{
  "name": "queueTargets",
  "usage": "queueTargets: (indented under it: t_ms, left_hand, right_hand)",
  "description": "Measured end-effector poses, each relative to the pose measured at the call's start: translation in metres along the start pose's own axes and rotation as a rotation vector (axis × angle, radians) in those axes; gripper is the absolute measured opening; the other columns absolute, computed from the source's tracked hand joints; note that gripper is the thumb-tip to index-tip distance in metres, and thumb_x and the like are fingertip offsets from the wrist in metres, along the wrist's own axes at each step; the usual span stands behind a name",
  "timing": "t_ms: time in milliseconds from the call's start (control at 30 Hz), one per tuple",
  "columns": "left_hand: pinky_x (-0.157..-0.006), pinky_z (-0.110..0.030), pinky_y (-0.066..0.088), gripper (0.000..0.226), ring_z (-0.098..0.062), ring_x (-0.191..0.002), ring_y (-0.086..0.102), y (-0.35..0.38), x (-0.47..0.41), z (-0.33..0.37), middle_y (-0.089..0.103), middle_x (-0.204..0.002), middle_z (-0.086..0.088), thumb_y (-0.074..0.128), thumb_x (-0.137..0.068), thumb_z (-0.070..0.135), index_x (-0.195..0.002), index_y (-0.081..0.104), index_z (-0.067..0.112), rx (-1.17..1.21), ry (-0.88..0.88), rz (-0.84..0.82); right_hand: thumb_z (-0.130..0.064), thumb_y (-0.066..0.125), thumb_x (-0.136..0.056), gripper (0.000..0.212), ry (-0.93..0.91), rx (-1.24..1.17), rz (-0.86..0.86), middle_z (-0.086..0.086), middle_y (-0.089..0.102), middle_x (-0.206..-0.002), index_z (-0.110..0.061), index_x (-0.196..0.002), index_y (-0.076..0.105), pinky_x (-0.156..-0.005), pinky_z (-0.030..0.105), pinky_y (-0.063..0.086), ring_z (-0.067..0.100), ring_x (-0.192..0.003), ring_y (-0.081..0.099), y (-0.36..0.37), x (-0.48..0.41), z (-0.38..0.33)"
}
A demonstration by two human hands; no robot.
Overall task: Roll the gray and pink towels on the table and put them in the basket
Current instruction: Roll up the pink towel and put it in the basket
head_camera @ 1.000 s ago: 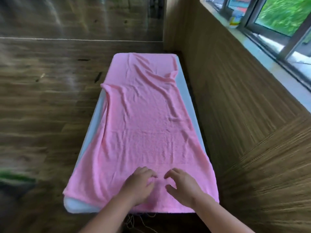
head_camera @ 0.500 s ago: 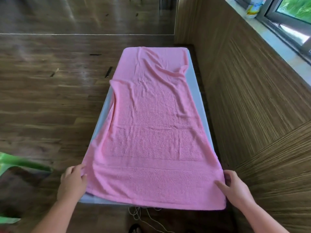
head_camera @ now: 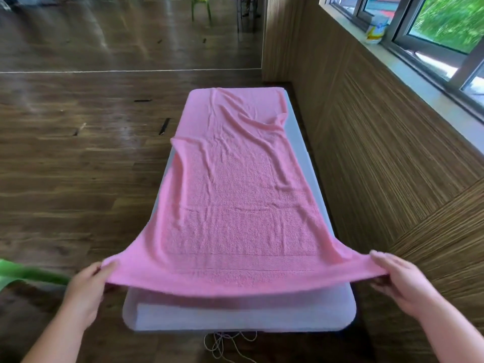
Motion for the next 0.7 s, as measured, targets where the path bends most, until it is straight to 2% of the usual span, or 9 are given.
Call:
queueTargets:
  t_ms: [33, 67, 100, 133, 200, 267, 500, 600, 700]
  left_hand:
    - [-0.075, -0.037, 0.057, 0.01, -0.022, -0.085, 0.063, -0.002, 0.005, 0.007, 0.069, -0.092, -0.005, 0.068, -0.094, 0.02, -0.098, 0.067, 0.011, 0.152, -0.009, 0.011]
    - [-0.064, -0.031, 0.055, 0.008, -0.021, -0.077, 0.06, -0.006, 0.01, 0.007, 0.067, -0.087, -0.005, 0.067, -0.094, 0.017, -0.096, 0.066, 0.01, 0.198, -0.013, 0.035]
    - [-0.058, -0.029, 0.052, 0.009, -0.023, -0.069, 0.058, -0.011, 0.014, -0.003, 0.065, -0.081, -0.009, 0.068, -0.093, 0.016, -0.096, 0.066, 0.008, 0.135, -0.027, 0.059]
    - [-0.058, -0.031, 0.048, 0.013, -0.024, -0.061, 0.055, -0.017, 0.018, -0.023, 0.062, -0.075, -0.012, 0.071, -0.091, 0.017, -0.096, 0.067, 0.005, 0.011, -0.068, 0.079]
    - [-0.062, -0.037, 0.045, 0.023, -0.023, -0.047, 0.054, -0.029, 0.024, -0.066, 0.058, -0.06, -0.016, 0.078, -0.084, 0.018, -0.094, 0.068, 0.0, -0.173, -0.177, 0.109]
    - [-0.062, -0.042, 0.046, 0.032, -0.025, -0.04, 0.054, -0.034, 0.034, -0.091, 0.055, -0.051, -0.016, 0.084, -0.079, 0.02, -0.093, 0.068, -0.004, -0.196, -0.257, 0.114]
    - [-0.057, -0.036, 0.053, 0.028, -0.028, -0.055, 0.051, -0.035, 0.042, -0.101, 0.054, -0.064, -0.018, 0.081, -0.083, 0.015, -0.086, 0.065, -0.007, -0.095, -0.238, 0.106]
    - [-0.058, -0.037, 0.055, 0.028, -0.028, -0.056, 0.05, -0.034, 0.042, -0.102, 0.053, -0.066, -0.018, 0.08, -0.083, 0.015, -0.088, 0.064, -0.007, -0.06, -0.237, 0.113]
    - [-0.064, -0.046, 0.057, 0.032, -0.032, -0.055, 0.057, -0.038, 0.045, -0.102, 0.06, -0.065, -0.024, 0.084, -0.08, 0.019, -0.084, 0.066, -0.007, -0.09, -0.223, 0.134]
  right_hand:
    - [-0.021, 0.061, -0.096, 0.012, -0.025, -0.112, -0.01, 0.007, 0.066, -0.076, -0.011, -0.096, 0.068, -0.059, 0.032, 0.054, 0.017, -0.064, 0.059, -0.002, 0.002, -0.01]
    - [-0.021, 0.061, -0.096, 0.013, -0.023, -0.148, -0.024, 0.006, 0.062, -0.069, -0.01, -0.093, 0.066, -0.052, 0.029, 0.05, 0.015, -0.057, 0.055, -0.005, 0.004, -0.011]
    - [-0.02, 0.063, -0.095, 0.014, 0.01, -0.058, -0.026, 0.006, 0.054, -0.06, -0.007, -0.088, 0.063, -0.045, 0.025, 0.043, 0.014, -0.049, 0.048, -0.009, 0.007, -0.003]
    - [-0.018, 0.068, -0.091, 0.018, 0.068, 0.134, -0.001, 0.007, 0.046, -0.054, -0.005, -0.082, 0.06, -0.044, 0.024, 0.036, 0.016, -0.043, 0.04, -0.014, 0.011, 0.014]
    - [-0.017, 0.077, -0.085, 0.028, 0.176, 0.463, 0.033, 0.01, 0.038, -0.049, -0.002, -0.069, 0.06, -0.046, 0.026, 0.033, 0.016, -0.04, 0.037, -0.024, 0.019, 0.053]
    - [-0.021, 0.082, -0.081, 0.035, 0.234, 0.486, 0.027, 0.01, 0.038, -0.049, 0.0, -0.061, 0.062, -0.048, 0.029, 0.036, 0.017, -0.042, 0.038, -0.026, 0.027, 0.071]
    - [-0.015, 0.079, -0.082, 0.029, 0.208, 0.393, 0.048, 0.006, 0.035, -0.052, -0.001, -0.066, 0.06, -0.049, 0.026, 0.037, 0.016, -0.04, 0.036, -0.028, 0.042, 0.066]
    - [-0.02, 0.082, -0.08, 0.034, 0.203, 0.479, 0.036, 0.009, 0.038, -0.052, -0.004, -0.06, 0.06, -0.051, 0.03, 0.036, 0.019, -0.043, 0.038, -0.034, 0.046, 0.068]
    - [-0.027, 0.084, -0.077, 0.04, 0.205, 0.606, -0.031, 0.013, 0.048, -0.051, -0.009, -0.049, 0.062, -0.053, 0.029, 0.036, 0.02, -0.046, 0.046, -0.038, 0.054, 0.071]
Point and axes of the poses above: each hand's wrist, its own x-axis away from the middle knuckle, its own y-axis out of the palm, z = x × y, the point moved 3 cm from there along -x, towards the middle knuckle
